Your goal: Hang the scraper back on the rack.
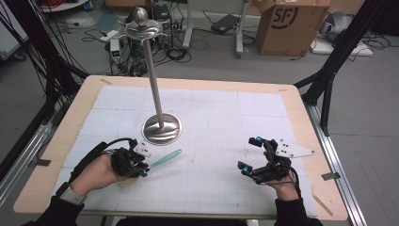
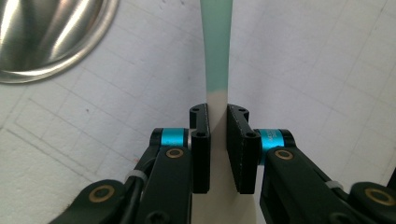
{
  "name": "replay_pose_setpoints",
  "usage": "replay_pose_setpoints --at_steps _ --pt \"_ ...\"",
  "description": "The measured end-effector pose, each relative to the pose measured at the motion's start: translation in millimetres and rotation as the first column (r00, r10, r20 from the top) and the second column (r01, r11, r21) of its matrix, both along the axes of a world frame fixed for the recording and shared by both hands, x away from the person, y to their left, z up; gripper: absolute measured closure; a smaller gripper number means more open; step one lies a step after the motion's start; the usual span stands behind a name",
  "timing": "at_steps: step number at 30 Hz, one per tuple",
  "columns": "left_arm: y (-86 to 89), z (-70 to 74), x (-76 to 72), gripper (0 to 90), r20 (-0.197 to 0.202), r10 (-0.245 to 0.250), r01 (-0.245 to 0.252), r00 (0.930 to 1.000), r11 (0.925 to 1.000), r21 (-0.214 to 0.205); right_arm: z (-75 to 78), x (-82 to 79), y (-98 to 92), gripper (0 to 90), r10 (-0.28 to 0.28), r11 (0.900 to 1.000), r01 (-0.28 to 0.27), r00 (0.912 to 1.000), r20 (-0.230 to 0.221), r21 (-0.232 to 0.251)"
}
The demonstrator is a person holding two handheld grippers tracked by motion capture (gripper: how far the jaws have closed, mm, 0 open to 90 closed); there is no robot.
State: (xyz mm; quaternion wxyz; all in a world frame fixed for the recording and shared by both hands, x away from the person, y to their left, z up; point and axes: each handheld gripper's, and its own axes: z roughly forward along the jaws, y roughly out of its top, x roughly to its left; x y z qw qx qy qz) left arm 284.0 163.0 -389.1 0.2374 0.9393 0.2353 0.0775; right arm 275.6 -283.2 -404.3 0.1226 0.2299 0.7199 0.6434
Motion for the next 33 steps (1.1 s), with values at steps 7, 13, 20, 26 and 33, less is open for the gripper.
replay_pose_setpoints --at_steps 7,13,20,26,33 --pt "23.0 3.5 -0.2 80.2 0.09 0.13 -0.114 0.9874 0.9804 -0.16 0.4 0.0 -0.1 0.6 0.003 1.0 -0.003 1.0 0.002 0.01" --pt "40.0 6.4 -2.0 80.2 0.092 0.182 -0.143 0.9791 0.9349 -0.325 -0.3 0.5 0.2 0.6 0.005 1.0 -0.005 1.0 -0.008 0.007" --pt "55.8 5.4 -0.4 80.2 0.077 0.214 -0.156 0.9738 0.8736 -0.461 -0.1 1.1 -0.9 0.6 -0.002 1.0 0.002 1.0 -0.008 0.01" --pt "68.7 11.2 3.3 80.2 0.074 0.245 -0.163 0.9667 0.8105 -0.563 -0.9 0.8 1.0 0.6 -0.004 0.9999 0.004 1.0 -0.005 -0.011" --pt "85.0 25.0 7.1 80.2 0.117 0.303 -0.164 0.9457 0.7562 -0.634 -0.5 0.4 0.6 0.6 -0.008 0.9999 0.008 1.0 -0.001 -0.014"
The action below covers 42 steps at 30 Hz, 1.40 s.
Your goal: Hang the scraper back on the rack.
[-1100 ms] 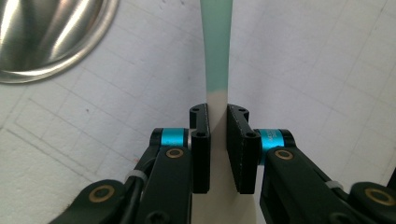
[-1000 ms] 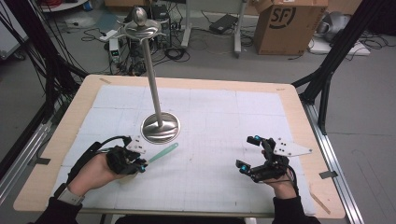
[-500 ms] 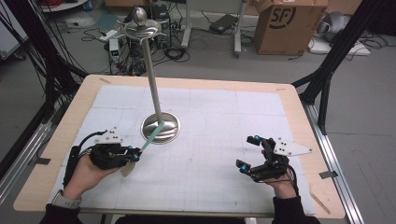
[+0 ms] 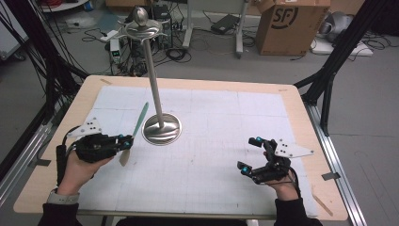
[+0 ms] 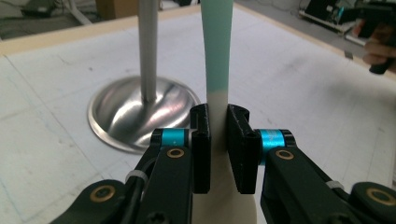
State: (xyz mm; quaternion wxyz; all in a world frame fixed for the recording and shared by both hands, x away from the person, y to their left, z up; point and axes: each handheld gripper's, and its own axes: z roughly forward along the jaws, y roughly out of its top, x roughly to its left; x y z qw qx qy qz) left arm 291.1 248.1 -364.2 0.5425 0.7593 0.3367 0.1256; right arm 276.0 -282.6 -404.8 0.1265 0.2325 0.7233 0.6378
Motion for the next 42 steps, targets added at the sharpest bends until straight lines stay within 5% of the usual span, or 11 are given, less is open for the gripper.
replay_pose_setpoints --at_steps 5,12,23,36,42 --pt "8.7 13.8 1.4 80.2 0.076 0.047 -0.043 0.996 0.9979 -0.047 0.4 -0.5 -0.3 0.6 0.002 1.0 -0.002 1.0 -0.003 0.003" --pt "13.9 31.6 5.3 80.2 0.103 0.064 -0.057 0.9925 0.9959 -0.07 0.3 -0.4 -0.3 0.6 0.003 1.0 -0.003 1.0 -0.002 0.002" --pt "22.6 68.7 11.1 80.3 0.184 0.099 -0.081 0.978 0.9912 -0.105 0.3 -0.1 -0.7 0.6 0.013 0.9999 -0.013 0.9999 -0.005 0.006" --pt "16.1 91.9 13.4 80.3 0.271 0.136 -0.099 0.953 0.9844 -0.146 0.5 0.4 0.0 0.6 0.015 0.9999 -0.015 0.9999 0.004 0.008" --pt "16.8 102.1 16.0 80.3 0.286 0.147 -0.11 0.9468 0.9836 -0.143 0.5 0.5 0.0 0.6 0.014 0.9999 -0.014 0.9999 0.001 0.008"
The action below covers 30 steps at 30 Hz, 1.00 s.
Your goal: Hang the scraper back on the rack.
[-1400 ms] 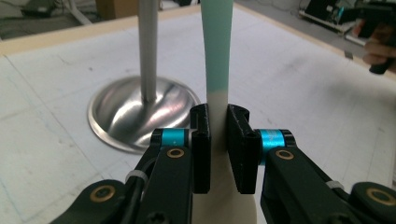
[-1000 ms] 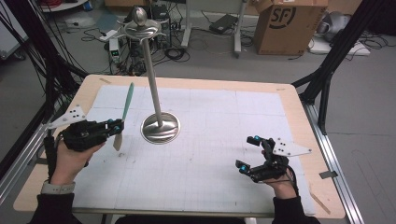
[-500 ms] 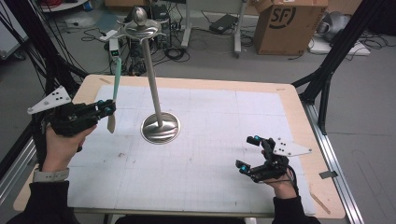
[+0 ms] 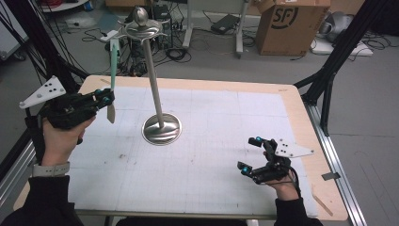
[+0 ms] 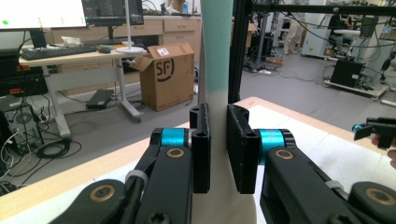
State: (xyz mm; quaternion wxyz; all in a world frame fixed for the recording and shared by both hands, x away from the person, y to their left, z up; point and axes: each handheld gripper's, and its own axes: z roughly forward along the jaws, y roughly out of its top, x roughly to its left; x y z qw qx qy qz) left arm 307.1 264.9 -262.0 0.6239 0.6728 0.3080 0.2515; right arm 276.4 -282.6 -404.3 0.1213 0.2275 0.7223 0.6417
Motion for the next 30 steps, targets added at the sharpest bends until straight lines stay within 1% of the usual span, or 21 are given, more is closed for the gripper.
replay_pose_setpoints --at_steps 4,7,9,10,14,23,30 --pt "1.2 3.4 2.4 80.2 0.003 0.004 -0.004 1.0 0.9999 -0.012 0.0 0.1 0.1 0.6 0.002 1.0 -0.002 1.0 0.002 0.0" --pt "1.6 7.2 4.3 80.3 0.018 0.011 -0.01 0.9998 0.9993 -0.036 -0.3 0.2 0.2 0.6 -0.001 1.0 0.001 1.0 -0.003 -0.002" --pt "1.5 9.0 5.7 80.3 0.02 0.01 -0.009 0.9998 0.999 -0.043 -0.2 -0.2 0.5 0.6 -0.002 1.0 0.002 1.0 -0.001 -0.007" --pt "0.9 10.0 6.5 80.3 0.018 0.007 -0.006 0.9998 0.9989 -0.047 -0.1 0.1 0.3 0.6 -0.001 1.0 0.001 1.0 0.008 -0.009" --pt "-1.5 11.5 7.7 80.2 0.015 0.004 -0.003 0.9999 0.9993 -0.037 0.4 0.1 -0.9 0.6 -0.005 1.0 0.005 1.0 0.008 0.001" --pt "-4.3 10.6 11.0 80.2 0.002 -0.001 0.002 1.0 0.9994 -0.035 0.8 -0.1 -1.2 0.6 -0.003 1.0 0.003 1.0 0.008 0.002" --pt "-6.3 9.1 13.6 80.2 -0.012 -0.002 0.002 0.9999 0.9997 -0.024 0.6 0.0 -1.2 0.6 -0.003 1.0 0.003 1.0 0.008 0.0"
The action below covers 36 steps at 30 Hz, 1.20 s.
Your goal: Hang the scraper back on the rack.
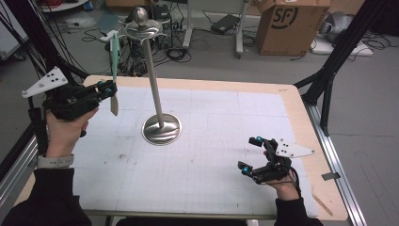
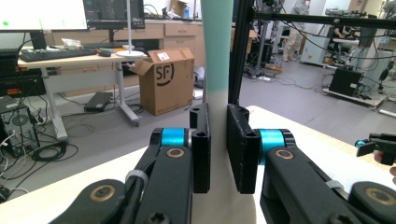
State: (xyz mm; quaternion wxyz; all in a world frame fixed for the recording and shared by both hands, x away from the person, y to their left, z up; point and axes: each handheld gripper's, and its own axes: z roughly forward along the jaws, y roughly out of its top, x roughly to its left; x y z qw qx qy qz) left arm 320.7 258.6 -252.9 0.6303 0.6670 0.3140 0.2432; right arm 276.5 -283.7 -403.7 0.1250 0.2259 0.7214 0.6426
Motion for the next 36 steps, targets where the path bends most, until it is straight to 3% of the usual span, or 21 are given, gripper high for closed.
replay_pose_setpoints --at_steps 18,21,24,30,36 --pt "-12.4 -6.4 9.1 80.2 -0.017 0.009 -0.009 0.9998 1.0 0.001 0.4 0.0 -1.3 0.6 0.001 1.0 -0.001 1.0 0.0 0.003" --pt "-15.8 -6.5 12.2 80.2 -0.041 -0.003 0.002 0.9991 0.9998 -0.017 0.4 0.0 -1.1 0.6 0.0 1.0 0.0 1.0 -0.003 0.004" --pt "-22.3 -6.3 15.0 80.2 -0.049 0.008 -0.008 0.9988 0.9999 -0.009 0.1 0.1 -1.0 0.6 0.0 1.0 0.0 1.0 -0.008 0.002" --pt "-24.9 -8.2 17.9 79.5 -0.041 0.019 -0.019 0.999 0.9997 -0.012 0.2 0.1 -2.1 0.6 -0.002 1.0 0.002 1.0 -0.006 0.001" --pt "-22.1 -5.4 8.8 63.2 -0.012 0.036 -0.037 0.9993 0.9989 -0.028 -0.7 0.7 -1.5 0.6 -0.006 1.0 0.006 0.9999 -0.012 -0.005"
